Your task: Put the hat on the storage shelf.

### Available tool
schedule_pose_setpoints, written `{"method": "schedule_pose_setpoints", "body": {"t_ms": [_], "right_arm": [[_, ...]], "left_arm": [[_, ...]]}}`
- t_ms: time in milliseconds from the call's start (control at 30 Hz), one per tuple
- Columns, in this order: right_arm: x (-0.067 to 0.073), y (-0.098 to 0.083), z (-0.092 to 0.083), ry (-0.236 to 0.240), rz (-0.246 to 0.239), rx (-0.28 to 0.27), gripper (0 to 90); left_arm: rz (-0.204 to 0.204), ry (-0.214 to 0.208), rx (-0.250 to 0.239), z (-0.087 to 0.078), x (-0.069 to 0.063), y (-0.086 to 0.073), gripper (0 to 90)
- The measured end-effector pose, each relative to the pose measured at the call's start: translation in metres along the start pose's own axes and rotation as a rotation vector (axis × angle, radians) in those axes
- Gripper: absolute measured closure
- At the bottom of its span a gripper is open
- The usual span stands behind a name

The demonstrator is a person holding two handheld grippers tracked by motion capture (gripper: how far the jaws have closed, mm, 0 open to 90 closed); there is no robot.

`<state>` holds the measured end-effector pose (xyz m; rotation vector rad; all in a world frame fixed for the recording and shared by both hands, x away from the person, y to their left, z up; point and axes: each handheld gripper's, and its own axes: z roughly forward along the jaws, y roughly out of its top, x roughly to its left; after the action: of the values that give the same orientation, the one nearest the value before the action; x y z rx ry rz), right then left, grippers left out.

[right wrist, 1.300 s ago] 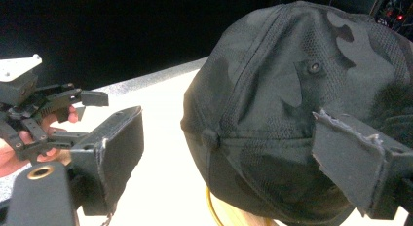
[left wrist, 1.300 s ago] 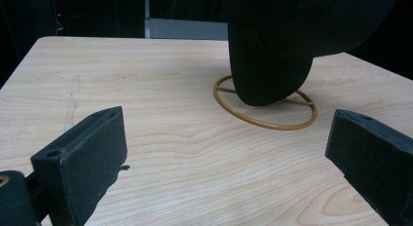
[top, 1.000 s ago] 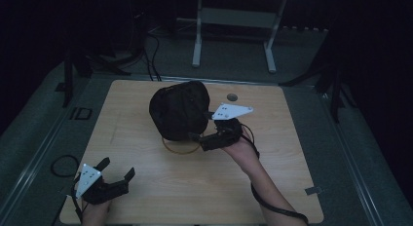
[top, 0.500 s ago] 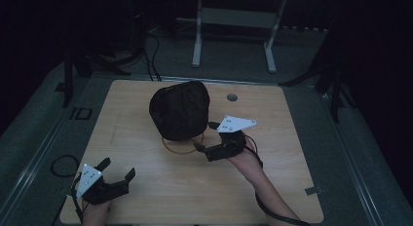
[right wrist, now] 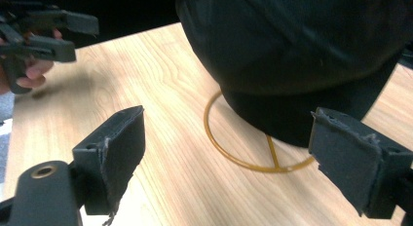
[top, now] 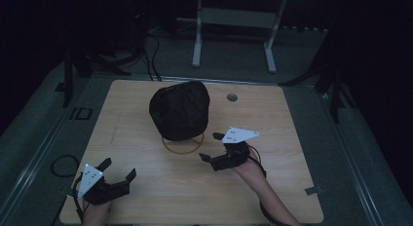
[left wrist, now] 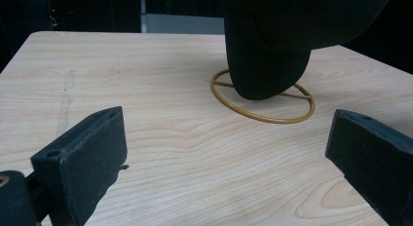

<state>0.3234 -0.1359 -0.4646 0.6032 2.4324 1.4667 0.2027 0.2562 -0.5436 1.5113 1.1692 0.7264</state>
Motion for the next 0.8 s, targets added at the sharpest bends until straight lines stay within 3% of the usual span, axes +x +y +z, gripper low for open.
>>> {"method": "schedule_pose_setpoints", "body": {"t_ms": [800], "right_arm": [[-0.004,-0.066,-0.001,0.007,0.064,0.059,13.2]], "left_arm": [[-0.008,0.000,0.021,0.002,0.001,-0.002,2.1]]}}
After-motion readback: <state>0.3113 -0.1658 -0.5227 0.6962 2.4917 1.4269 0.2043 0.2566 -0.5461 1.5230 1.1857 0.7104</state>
